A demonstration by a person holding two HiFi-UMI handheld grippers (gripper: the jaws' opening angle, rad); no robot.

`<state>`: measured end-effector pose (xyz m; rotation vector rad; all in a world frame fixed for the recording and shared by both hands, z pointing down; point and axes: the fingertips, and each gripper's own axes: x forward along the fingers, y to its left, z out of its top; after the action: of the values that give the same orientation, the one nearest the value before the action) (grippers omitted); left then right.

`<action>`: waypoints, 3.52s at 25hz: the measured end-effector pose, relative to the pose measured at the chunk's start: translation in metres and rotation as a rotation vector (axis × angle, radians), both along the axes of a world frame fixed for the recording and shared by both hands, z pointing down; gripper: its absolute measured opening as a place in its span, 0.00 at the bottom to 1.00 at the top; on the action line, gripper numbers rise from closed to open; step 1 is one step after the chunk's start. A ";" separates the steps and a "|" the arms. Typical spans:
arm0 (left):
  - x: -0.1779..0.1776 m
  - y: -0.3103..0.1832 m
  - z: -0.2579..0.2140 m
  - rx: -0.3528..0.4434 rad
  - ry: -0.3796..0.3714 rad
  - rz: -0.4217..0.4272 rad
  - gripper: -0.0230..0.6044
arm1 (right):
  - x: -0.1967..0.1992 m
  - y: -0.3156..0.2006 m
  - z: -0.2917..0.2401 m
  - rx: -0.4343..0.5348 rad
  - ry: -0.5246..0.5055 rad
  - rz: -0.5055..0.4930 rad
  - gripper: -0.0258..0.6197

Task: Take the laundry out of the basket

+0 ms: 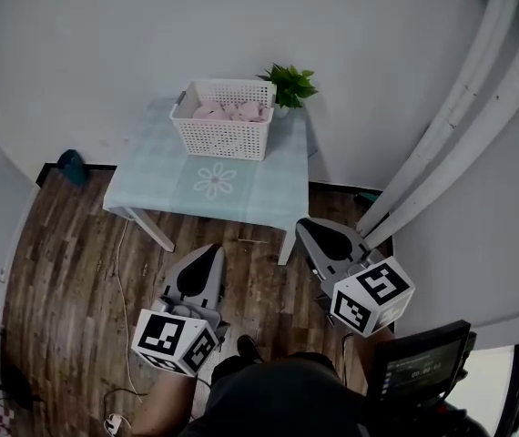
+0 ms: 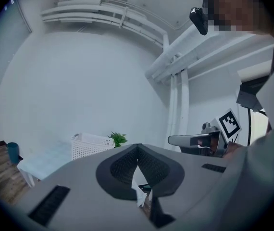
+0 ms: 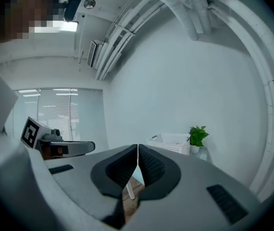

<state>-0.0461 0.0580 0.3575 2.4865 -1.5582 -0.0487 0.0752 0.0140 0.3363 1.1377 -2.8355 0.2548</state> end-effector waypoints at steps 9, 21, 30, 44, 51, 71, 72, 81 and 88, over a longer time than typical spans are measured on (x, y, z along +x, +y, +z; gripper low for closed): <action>-0.046 -0.061 0.003 0.007 0.020 0.046 0.05 | -0.050 -0.053 -0.004 0.029 0.073 0.012 0.07; -0.071 -0.196 0.000 0.000 -0.075 0.013 0.05 | -0.076 -0.192 -0.004 0.046 0.016 -0.018 0.07; -0.064 -0.291 0.003 -0.040 -0.096 -0.007 0.05 | -0.078 -0.285 0.000 0.037 0.008 -0.076 0.07; -0.087 -0.424 0.000 -0.099 -0.366 0.026 0.05 | -0.076 -0.411 0.026 0.018 0.129 -0.127 0.07; -0.098 -0.483 0.025 -0.126 -0.506 0.192 0.05 | -0.105 -0.455 0.049 -0.003 0.292 -0.174 0.22; -0.122 -0.577 0.205 -0.538 -0.844 0.840 0.77 | -0.179 -0.544 0.200 -0.321 0.757 -0.400 0.72; -0.121 -0.580 0.208 -0.539 -0.869 0.856 0.77 | -0.181 -0.548 0.207 -0.328 0.778 -0.404 0.72; -0.116 -0.583 0.256 -0.667 -0.944 0.985 0.89 | -0.197 -0.556 0.268 -0.386 1.067 -0.587 0.74; -0.109 -0.588 0.285 -0.796 -0.922 1.029 0.90 | -0.193 -0.565 0.315 -0.511 1.154 -0.661 0.74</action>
<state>-0.1551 -0.5299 0.6420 2.2906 -0.0820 1.6358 -0.1175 -0.5506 0.6514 0.0814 -1.7688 0.1636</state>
